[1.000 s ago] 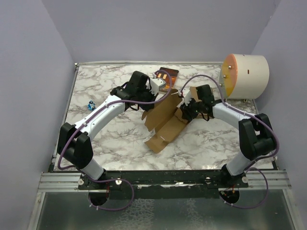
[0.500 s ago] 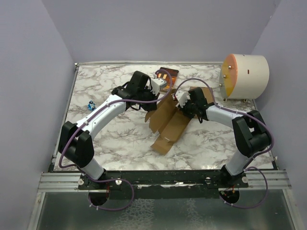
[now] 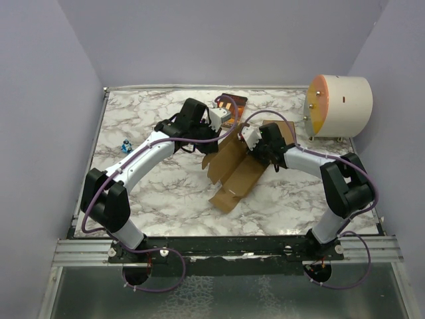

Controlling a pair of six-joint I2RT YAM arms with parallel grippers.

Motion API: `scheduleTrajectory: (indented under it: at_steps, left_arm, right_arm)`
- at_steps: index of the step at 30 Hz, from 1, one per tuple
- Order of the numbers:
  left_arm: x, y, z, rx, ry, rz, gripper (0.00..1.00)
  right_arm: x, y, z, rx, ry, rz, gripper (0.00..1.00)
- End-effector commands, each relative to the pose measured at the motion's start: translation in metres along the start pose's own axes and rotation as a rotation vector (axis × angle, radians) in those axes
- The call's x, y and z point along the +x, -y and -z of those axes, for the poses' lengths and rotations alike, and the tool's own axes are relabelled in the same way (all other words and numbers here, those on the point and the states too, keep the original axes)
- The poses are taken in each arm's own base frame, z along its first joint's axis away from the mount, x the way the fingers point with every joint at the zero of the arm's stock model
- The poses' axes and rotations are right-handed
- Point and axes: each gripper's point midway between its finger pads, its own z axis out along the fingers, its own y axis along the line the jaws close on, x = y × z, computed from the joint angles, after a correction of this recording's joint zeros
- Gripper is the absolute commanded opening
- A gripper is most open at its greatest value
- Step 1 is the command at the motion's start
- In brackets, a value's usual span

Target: Fold the paper box

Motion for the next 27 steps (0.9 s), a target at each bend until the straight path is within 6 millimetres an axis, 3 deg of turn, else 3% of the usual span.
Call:
scheduleTrajectory:
  at_steps: [1,4,7,15,27]
  left_arm:
    - [-0.013,0.009,0.005,0.033,0.039,-0.011,0.00]
    - [-0.014,0.009,0.005,0.032,0.039,-0.011,0.00]
    - [-0.014,0.009,0.006,0.031,0.040,-0.010,0.00]
    - [-0.009,0.002,0.005,-0.004,0.022,-0.004,0.00]
    - [-0.009,-0.002,0.001,-0.021,0.003,0.011,0.00]
  right_arm:
    - [0.010,0.011,-0.003,0.072,-0.033,0.010,0.01]
    - [0.014,0.017,-0.001,0.113,-0.047,0.034,0.01]
    - [0.014,0.009,-0.003,0.066,-0.050,0.023,0.01]
    - [0.000,-0.012,0.002,-0.053,0.006,-0.025,0.33]
    - [-0.022,-0.011,0.021,-0.078,0.096,-0.053,0.39]
